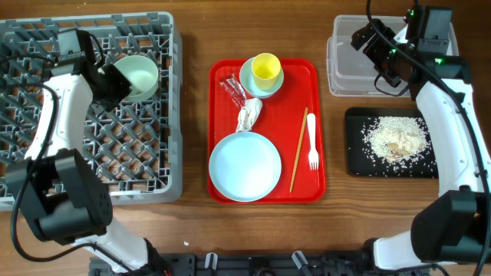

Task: Sort waste into correct bins and load items into the dishwasher rack

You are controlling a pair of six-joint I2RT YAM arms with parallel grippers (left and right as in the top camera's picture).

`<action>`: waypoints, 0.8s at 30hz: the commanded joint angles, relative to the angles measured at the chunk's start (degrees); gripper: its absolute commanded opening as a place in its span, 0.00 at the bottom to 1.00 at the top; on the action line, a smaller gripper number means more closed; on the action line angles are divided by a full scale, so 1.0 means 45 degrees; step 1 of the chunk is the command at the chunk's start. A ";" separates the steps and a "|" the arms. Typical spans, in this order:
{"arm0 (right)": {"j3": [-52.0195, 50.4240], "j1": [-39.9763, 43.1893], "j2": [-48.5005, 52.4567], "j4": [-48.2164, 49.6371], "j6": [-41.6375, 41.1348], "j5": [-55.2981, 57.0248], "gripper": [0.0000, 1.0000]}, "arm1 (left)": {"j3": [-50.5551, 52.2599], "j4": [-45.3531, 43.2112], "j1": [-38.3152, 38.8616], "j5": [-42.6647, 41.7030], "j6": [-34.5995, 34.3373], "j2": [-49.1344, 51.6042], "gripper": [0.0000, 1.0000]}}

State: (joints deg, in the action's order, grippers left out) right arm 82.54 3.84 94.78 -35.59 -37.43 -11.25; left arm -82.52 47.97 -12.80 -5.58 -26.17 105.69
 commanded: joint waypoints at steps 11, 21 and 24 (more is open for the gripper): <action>0.0102 -0.0024 -0.0301 0.0024 -0.0053 0.0272 1.00 | 0.0000 -0.0510 -0.0049 0.0525 -0.0126 -0.0019 0.04; 0.0102 -0.0024 -0.0301 0.0024 -0.0053 0.0272 1.00 | -0.0044 -0.0952 -0.0049 0.7422 0.1413 -0.1554 0.04; 0.0102 -0.0024 -0.0301 0.0024 -0.0053 0.0272 1.00 | -0.0044 -0.1156 -0.0039 0.8451 0.2103 -0.1540 0.04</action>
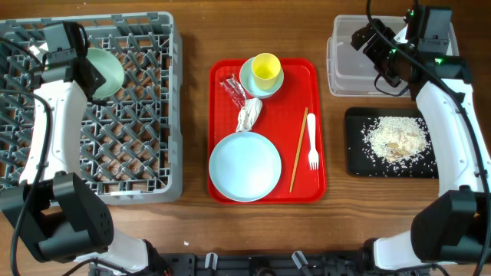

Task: Sort waste into correct bins and load items into the dishwasher rack

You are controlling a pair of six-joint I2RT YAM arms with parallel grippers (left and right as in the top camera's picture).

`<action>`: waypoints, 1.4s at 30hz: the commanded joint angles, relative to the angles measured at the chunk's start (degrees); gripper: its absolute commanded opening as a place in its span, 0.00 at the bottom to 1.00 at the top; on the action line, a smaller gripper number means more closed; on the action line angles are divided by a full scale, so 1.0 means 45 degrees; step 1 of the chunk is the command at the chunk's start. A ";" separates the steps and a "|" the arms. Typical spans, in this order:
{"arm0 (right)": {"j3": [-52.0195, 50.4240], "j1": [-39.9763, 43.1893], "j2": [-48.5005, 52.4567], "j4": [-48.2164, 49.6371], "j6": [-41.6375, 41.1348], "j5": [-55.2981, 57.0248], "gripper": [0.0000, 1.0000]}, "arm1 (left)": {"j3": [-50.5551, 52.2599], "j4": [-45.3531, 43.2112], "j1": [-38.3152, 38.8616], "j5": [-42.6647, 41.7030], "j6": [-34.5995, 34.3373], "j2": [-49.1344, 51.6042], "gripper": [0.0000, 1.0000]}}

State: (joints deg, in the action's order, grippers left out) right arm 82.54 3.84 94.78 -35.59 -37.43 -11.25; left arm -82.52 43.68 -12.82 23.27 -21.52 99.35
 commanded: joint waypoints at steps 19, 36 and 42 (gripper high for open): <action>0.0102 -0.0024 -0.0301 0.0024 -0.0049 0.0272 1.00 | 0.0044 -0.3021 0.0597 0.8748 0.7446 0.2035 0.04; 0.0102 -0.0024 -0.0301 0.0024 -0.0053 0.0272 0.99 | 0.0087 -0.5042 0.0053 0.9335 0.9806 0.2511 0.04; 0.0102 -0.0024 -0.0301 0.0024 -0.0049 0.0277 1.00 | 0.0364 -0.5056 0.0243 0.9330 1.0078 0.2526 0.04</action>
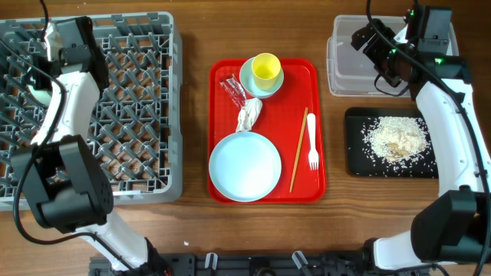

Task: Sort waste into correct bins and load items into the dishwasher rack
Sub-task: 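Tip the green bowl over and set it upside down in the rack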

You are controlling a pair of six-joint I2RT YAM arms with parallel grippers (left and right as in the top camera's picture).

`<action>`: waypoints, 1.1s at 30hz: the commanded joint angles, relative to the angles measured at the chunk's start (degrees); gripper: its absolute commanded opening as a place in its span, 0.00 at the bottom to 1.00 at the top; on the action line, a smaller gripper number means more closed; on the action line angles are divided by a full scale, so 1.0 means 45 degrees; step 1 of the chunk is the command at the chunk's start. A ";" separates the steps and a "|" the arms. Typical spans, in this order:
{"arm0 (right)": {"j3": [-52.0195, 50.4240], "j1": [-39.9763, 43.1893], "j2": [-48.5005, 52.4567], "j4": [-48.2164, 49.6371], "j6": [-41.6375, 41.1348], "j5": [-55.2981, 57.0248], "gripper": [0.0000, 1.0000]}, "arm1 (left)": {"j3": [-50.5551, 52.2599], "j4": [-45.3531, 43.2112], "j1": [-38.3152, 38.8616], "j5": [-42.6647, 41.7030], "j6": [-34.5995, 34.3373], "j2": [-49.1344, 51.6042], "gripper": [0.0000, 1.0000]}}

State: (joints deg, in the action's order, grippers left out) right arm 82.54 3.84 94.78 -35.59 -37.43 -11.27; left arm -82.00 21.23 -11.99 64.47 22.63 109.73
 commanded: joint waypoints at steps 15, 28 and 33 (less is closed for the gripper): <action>0.0102 -0.0024 -0.0301 0.0024 -0.0049 0.0282 1.00 | 0.0257 -0.0287 0.1083 0.0423 0.0981 0.0787 0.04; 0.0102 -0.0024 -0.0301 0.0024 -0.0053 0.0277 1.00 | 0.0257 0.0398 0.2089 0.1088 -0.0607 0.0787 0.42; 0.0102 -0.0024 -0.0301 0.0024 -0.0049 0.0277 1.00 | 0.0257 0.1724 0.2642 0.1253 -0.2885 0.0534 0.69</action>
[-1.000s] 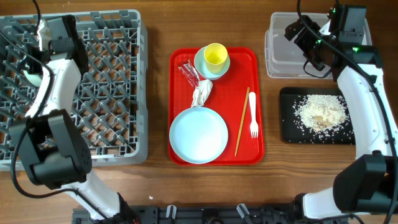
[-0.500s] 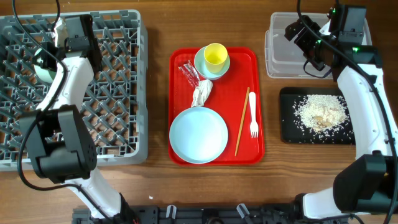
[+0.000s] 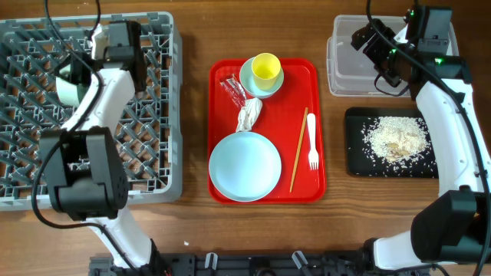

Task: Sort waste into correct bins and load items into the dishwasher rack
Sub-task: 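Tip the green bowl over and set it upside down in the rack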

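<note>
A grey dishwasher rack fills the left side. A pale green bowl stands on edge among the rack's pegs in the upper left part, and my left gripper appears shut on its rim. The red tray in the middle holds a light blue plate, a yellow cup on a green saucer, a crumpled tissue, a wrapper, a chopstick and a white fork. My right gripper hovers over the clear bin, apparently open and holding nothing.
A black tray with spilled rice lies at the right, just below the clear bin. The rack's rim runs close to the red tray's left side. Bare wooden table shows along the front edge.
My left arm has swung right over the rack. The green bowl has moved with it from the rack's far left edge to a spot a little further right, and more of it shows.
My left gripper held the green bowl over the rack's upper right part. Then the bowl was nearer the rack's upper middle, then at the far left edge under the arm, and now it stands on edge in the upper left. The right arm stayed over the clear bin.
</note>
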You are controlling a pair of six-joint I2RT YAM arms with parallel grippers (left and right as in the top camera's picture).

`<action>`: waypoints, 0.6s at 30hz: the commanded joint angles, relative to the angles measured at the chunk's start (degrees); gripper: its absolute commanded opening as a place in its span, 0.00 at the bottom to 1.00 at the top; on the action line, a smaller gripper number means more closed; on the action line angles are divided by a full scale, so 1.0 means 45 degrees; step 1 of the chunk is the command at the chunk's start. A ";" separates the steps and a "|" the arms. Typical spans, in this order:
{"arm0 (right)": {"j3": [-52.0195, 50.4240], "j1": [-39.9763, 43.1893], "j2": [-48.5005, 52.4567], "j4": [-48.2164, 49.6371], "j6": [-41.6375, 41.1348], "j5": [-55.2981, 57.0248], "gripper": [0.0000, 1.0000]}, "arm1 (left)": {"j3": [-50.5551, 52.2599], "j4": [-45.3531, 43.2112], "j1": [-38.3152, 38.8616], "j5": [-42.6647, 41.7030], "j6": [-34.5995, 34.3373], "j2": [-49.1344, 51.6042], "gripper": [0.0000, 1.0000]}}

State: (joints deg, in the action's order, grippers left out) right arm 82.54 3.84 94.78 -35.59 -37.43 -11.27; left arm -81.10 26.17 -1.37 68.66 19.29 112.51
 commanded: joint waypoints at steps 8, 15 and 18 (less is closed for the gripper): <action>0.0102 -0.0024 -0.0301 0.0024 -0.0049 0.0277 1.00 | 0.0044 0.4269 0.0442 -0.5532 -0.6397 -0.2385 0.94; 0.0102 -0.0024 -0.0301 0.0024 -0.0053 0.0277 1.00 | 0.0044 0.4269 0.0311 -0.9224 -0.8136 -0.5484 0.59; 0.0102 -0.0024 -0.0301 0.0024 -0.0053 0.0277 1.00 | 0.0044 0.2924 -0.1039 -0.9146 -0.9466 -0.6416 0.36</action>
State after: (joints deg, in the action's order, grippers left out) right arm 82.54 3.84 94.78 -35.59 -37.43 -11.25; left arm -80.66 42.57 -0.47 29.93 -14.52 87.09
